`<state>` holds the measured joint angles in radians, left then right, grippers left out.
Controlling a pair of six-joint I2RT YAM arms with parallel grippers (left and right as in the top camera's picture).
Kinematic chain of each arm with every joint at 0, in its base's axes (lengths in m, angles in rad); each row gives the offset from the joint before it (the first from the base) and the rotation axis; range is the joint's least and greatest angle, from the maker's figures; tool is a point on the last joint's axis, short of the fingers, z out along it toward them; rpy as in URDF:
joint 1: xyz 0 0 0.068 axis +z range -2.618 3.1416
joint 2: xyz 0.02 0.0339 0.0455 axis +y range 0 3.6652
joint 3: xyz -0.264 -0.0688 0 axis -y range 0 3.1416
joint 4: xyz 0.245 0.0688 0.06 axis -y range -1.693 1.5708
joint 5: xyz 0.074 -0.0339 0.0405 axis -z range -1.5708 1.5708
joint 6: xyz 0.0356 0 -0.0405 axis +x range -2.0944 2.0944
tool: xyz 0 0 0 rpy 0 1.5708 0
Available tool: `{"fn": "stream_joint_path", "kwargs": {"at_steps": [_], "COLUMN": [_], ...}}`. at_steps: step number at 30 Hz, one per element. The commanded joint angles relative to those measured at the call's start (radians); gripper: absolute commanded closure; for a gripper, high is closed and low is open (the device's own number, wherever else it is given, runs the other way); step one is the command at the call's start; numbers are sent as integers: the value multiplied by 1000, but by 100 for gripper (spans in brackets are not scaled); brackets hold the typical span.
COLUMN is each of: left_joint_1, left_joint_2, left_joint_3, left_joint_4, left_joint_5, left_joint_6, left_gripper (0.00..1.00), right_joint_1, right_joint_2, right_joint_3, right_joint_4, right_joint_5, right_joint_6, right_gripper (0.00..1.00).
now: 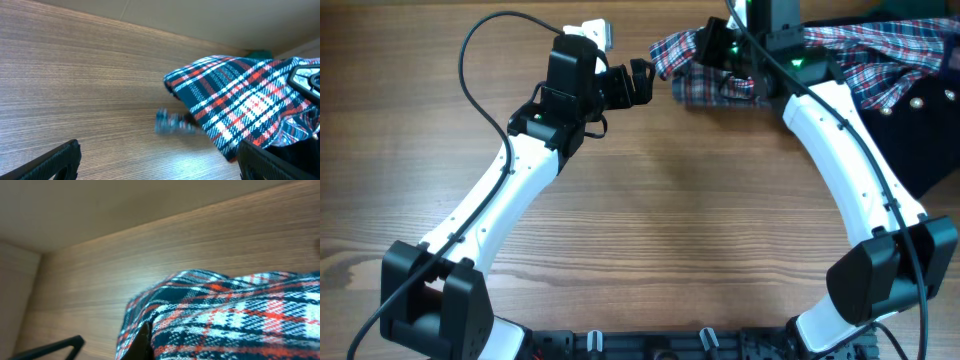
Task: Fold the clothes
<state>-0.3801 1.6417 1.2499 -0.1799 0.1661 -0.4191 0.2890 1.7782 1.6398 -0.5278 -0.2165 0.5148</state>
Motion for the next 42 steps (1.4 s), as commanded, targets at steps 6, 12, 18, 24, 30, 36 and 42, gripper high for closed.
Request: {"fn": "stream_joint_path", "kwargs": {"at_steps": [6,12,18,24,30,36,42], "left_joint_1": [34,95,95,95,95,93,74], "left_joint_2": [-34,-25,-24,-22,-22,-22,-22], "left_joint_3": [14,14,14,14,14,14,14], "left_joint_4": [3,53,98,106,163,166,169], "left_joint_5": [26,118,148,148,124,121,106], "left_joint_6": [-304,-698,-849,-936,-1012,-1036,-1054], "left_gripper": [0,0,0,0,44,44,96], "right_joint_1": [24,56,100,118,127,133,150], "right_joint_2": [-20,-20,-20,-20,-20,-20,-20], "right_joint_3": [25,24,24,24,24,25,24], "right_joint_4": [61,88,110,148,156,183,183], "right_joint_5": [-54,-54,-54,-66,-103,-144,-143], "right_joint_6": [117,171,235,274,299,306,297], "right_gripper": [96,96,96,96,96,96,96]}}
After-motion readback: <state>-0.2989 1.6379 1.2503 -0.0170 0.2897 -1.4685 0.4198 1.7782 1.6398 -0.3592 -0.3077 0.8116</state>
